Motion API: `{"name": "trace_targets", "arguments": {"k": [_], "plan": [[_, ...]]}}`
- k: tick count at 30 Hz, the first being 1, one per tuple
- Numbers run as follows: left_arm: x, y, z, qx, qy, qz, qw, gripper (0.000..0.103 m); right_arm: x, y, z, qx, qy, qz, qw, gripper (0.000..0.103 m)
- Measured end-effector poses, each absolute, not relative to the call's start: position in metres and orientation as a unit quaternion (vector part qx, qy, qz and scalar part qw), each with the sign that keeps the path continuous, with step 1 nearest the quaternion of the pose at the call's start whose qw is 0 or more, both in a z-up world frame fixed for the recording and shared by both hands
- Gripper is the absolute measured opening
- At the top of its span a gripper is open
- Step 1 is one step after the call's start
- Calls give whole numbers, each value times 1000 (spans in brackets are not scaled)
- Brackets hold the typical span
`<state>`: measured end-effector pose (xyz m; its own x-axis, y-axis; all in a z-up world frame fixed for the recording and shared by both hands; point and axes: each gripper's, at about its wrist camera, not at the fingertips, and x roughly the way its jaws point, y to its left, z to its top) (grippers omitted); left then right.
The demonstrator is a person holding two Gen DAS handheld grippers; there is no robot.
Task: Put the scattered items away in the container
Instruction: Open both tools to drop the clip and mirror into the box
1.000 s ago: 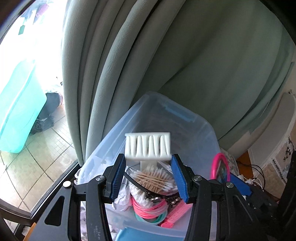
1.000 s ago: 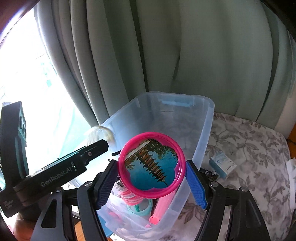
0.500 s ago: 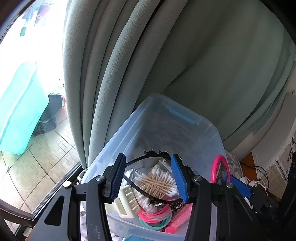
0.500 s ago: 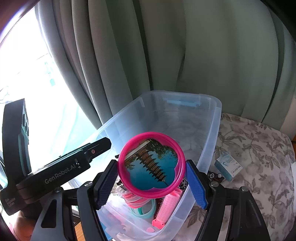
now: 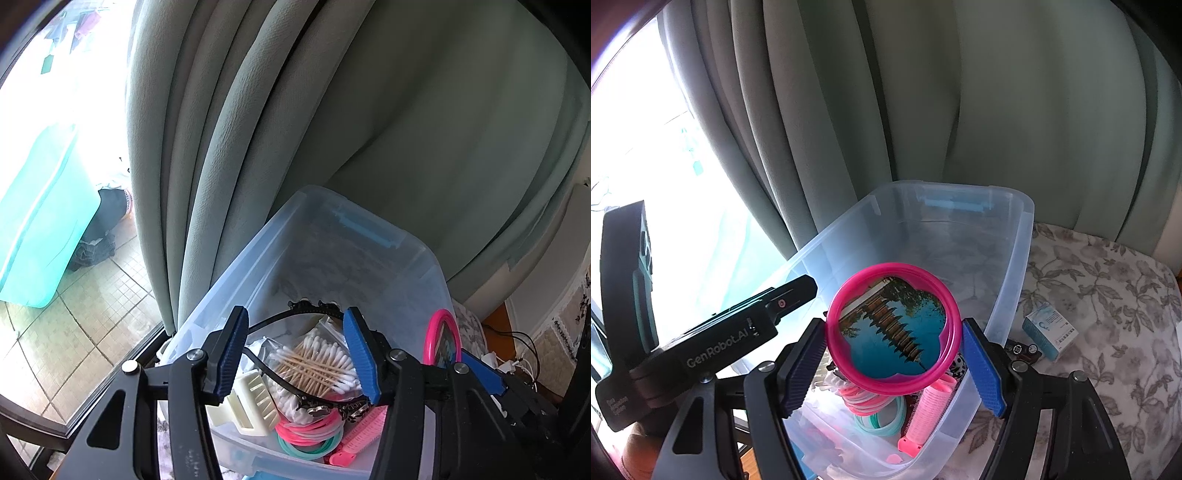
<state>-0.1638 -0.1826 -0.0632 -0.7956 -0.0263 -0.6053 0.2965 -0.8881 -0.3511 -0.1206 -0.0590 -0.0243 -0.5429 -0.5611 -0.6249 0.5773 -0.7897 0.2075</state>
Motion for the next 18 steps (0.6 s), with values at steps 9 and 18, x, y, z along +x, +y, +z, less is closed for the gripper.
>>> {"name": "trace_targets", "arguments": {"k": [9, 18], "plan": [[-160, -176, -62, 312, 229, -918, 83, 58, -118, -57, -23, 349, 13, -877, 329, 78], [-164, -169, -63, 329, 219, -914, 86, 58, -115, -52, -21, 350, 8, -877, 329, 78]]}}
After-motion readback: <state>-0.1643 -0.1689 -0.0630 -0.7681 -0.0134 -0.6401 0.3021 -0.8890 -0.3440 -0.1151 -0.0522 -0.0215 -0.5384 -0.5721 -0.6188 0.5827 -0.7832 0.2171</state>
